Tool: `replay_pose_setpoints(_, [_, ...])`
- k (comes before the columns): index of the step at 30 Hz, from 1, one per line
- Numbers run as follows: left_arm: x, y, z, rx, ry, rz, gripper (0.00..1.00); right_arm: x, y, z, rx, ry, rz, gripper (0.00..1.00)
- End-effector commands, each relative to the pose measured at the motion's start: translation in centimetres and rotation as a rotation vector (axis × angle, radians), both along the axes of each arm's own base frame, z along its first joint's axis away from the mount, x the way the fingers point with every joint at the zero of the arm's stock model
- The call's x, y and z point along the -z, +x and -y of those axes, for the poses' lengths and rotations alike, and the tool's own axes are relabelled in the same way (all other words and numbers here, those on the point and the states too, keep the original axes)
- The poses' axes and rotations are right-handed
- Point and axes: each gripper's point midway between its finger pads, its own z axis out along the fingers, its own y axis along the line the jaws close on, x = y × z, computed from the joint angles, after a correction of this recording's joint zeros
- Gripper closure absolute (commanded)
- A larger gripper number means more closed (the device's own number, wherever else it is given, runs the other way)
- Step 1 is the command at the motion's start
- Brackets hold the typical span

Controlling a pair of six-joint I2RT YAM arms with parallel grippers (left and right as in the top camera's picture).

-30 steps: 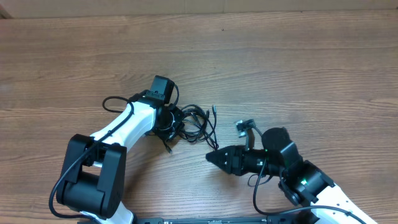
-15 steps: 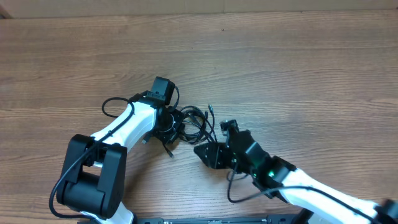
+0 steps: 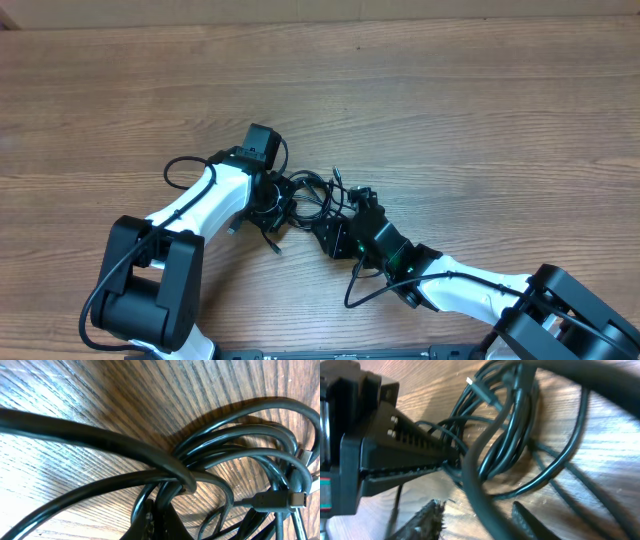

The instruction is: Untangle cables

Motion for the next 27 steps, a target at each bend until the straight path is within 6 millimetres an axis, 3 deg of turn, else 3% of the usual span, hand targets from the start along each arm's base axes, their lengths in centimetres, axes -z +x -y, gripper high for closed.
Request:
replay_pose_setpoints(1, [-0.5, -0.2, 0.4, 0.008, -0.017, 0.005, 0.95, -0.7, 1.5, 0.4, 0.064, -0.024, 0.063, 0.60])
replay_pose_setpoints(15, [-0.7, -0.4, 0.8, 0.011, -0.044, -0.003, 0.96, -0.6, 1.8, 0.1, 0.062, -0.011, 0.072, 0.66])
replay_pose_setpoints(21, [-0.8, -0.4, 1.2, 0.013, -0.064, -0.006, 0.95, 0.1, 1.7, -1.7, 0.005, 0.052, 0.066, 0.68])
replay_pose_setpoints(27, [-1.0, -0.6, 1.6, 0.015, -0.091, -0.016, 0.95, 0.9, 1.7, -1.8, 0.016, 0.054, 0.039, 0.80])
